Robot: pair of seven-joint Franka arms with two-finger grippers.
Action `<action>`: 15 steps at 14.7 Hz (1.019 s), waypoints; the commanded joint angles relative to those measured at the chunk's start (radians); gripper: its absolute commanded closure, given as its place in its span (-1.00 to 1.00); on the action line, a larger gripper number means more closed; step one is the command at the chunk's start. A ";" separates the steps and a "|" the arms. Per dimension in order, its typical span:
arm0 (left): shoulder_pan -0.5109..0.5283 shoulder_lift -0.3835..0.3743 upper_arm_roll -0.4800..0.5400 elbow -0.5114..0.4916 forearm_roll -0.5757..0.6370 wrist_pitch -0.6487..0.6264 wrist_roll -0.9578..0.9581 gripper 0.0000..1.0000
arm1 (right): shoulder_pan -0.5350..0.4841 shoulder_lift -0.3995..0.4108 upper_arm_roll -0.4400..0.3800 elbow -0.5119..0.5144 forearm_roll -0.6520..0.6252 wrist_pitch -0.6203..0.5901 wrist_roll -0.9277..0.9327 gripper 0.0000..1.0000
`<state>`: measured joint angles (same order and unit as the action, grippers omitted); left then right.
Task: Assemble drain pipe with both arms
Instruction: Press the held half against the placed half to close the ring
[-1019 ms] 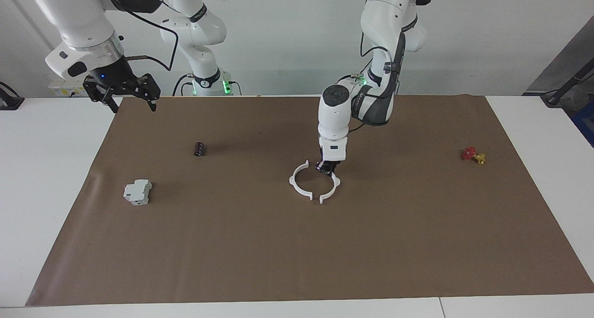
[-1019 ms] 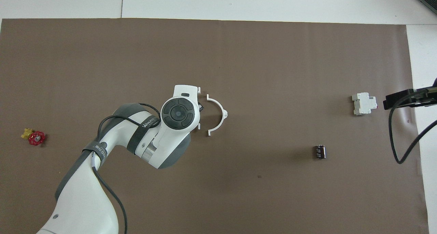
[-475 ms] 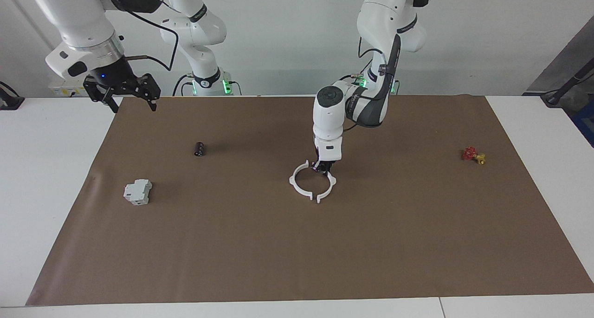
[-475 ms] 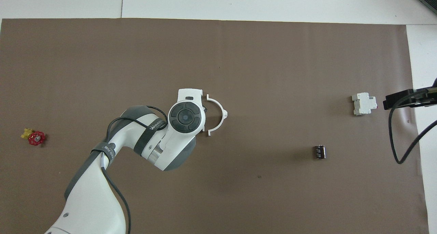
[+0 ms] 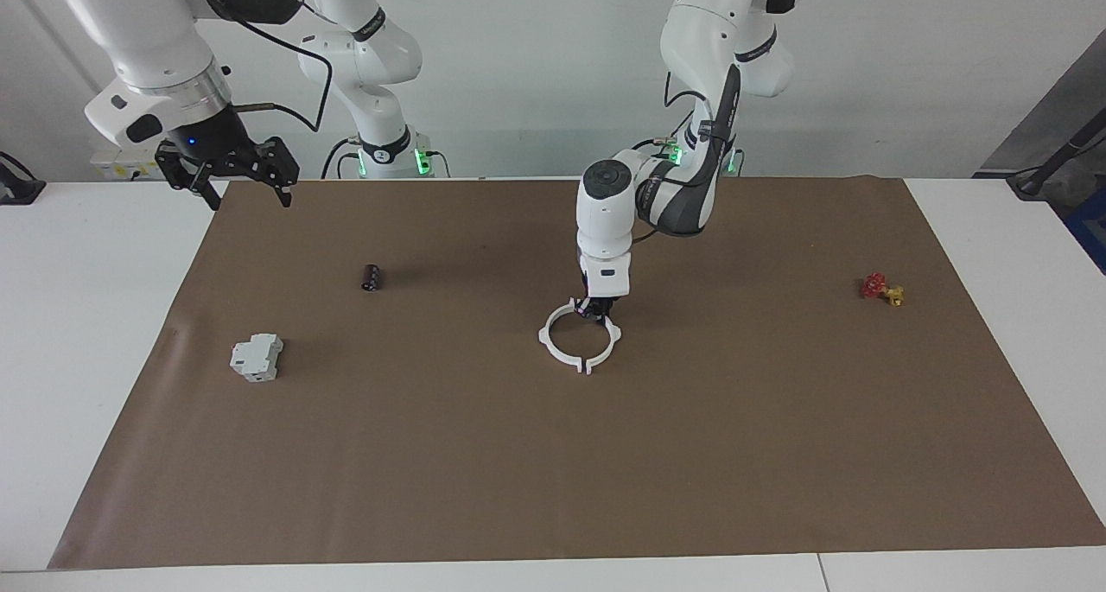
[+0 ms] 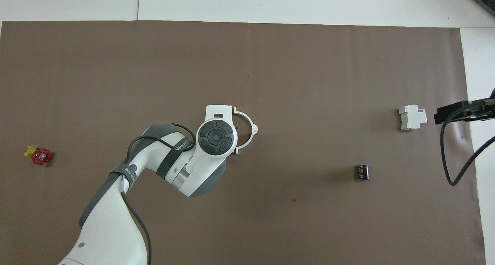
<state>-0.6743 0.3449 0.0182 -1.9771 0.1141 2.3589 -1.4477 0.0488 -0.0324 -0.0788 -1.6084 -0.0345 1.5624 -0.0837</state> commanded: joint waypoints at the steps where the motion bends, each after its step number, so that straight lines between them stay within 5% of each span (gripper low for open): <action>1: -0.016 -0.003 0.013 -0.011 0.024 0.013 -0.036 1.00 | -0.004 -0.014 0.001 -0.013 0.018 0.004 -0.021 -1.00; 15: -0.031 -0.003 0.011 -0.016 0.024 0.040 -0.039 1.00 | -0.004 -0.014 0.001 -0.013 0.018 0.004 -0.021 -1.00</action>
<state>-0.6902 0.3449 0.0152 -1.9784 0.1144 2.3779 -1.4606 0.0488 -0.0324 -0.0788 -1.6084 -0.0343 1.5624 -0.0837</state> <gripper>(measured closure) 0.930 0.000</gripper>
